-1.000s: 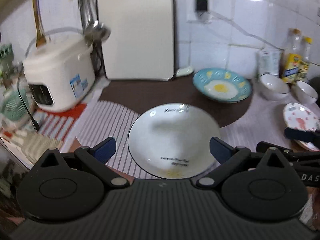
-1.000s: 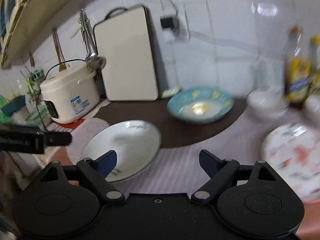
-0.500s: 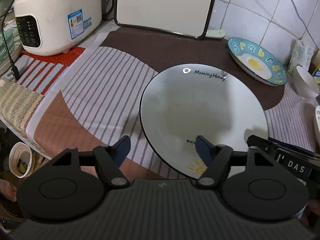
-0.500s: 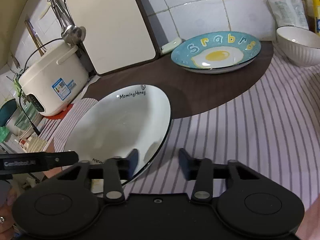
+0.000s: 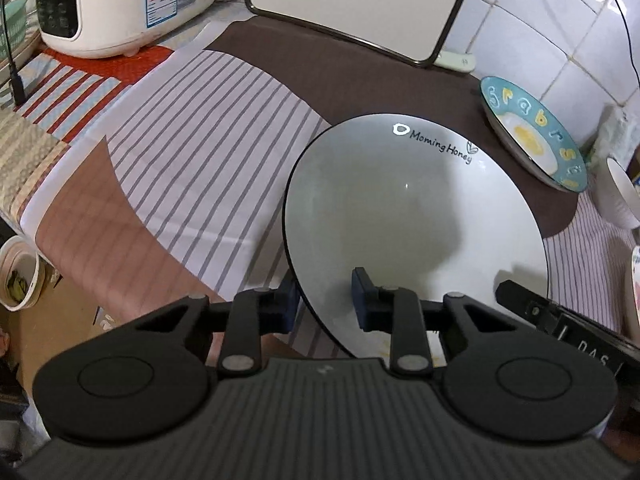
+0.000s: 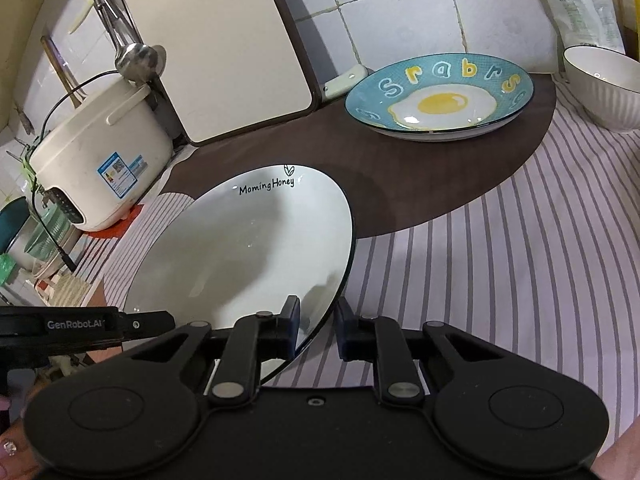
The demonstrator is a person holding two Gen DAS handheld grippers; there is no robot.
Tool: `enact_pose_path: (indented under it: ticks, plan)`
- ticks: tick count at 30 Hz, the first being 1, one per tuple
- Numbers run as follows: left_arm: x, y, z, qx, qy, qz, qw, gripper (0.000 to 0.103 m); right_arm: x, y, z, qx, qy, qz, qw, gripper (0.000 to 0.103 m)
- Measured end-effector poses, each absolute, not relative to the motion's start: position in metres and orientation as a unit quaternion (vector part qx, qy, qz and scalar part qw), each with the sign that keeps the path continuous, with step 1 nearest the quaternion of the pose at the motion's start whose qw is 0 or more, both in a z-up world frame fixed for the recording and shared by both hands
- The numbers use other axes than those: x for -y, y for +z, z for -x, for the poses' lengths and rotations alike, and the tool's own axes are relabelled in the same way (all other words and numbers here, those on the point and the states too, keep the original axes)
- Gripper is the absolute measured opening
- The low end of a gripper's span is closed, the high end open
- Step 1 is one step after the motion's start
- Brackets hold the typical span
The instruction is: Organize plates and bowls
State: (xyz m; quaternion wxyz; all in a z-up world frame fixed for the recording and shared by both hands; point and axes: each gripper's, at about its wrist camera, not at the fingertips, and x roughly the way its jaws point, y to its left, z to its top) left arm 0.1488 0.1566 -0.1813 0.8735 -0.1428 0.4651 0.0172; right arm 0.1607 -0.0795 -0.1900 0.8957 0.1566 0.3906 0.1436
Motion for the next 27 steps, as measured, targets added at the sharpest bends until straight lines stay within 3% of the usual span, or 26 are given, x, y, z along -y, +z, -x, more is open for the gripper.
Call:
enact_pose_path:
  ticks: [12, 27]
  plan:
    - [-0.130, -0.167, -0.132, -0.452, -0.004, 0.120, 0.884, 0.026, 0.107, -0.173, -0.142, -0.370, 0.138, -0.165, 0.904, 0.021]
    - [-0.032, -0.136, -0.118, -0.452, -0.086, 0.062, 0.886, 0.026, 0.199, -0.160, -0.091, -0.348, 0.085, -0.177, 0.917, 0.022]
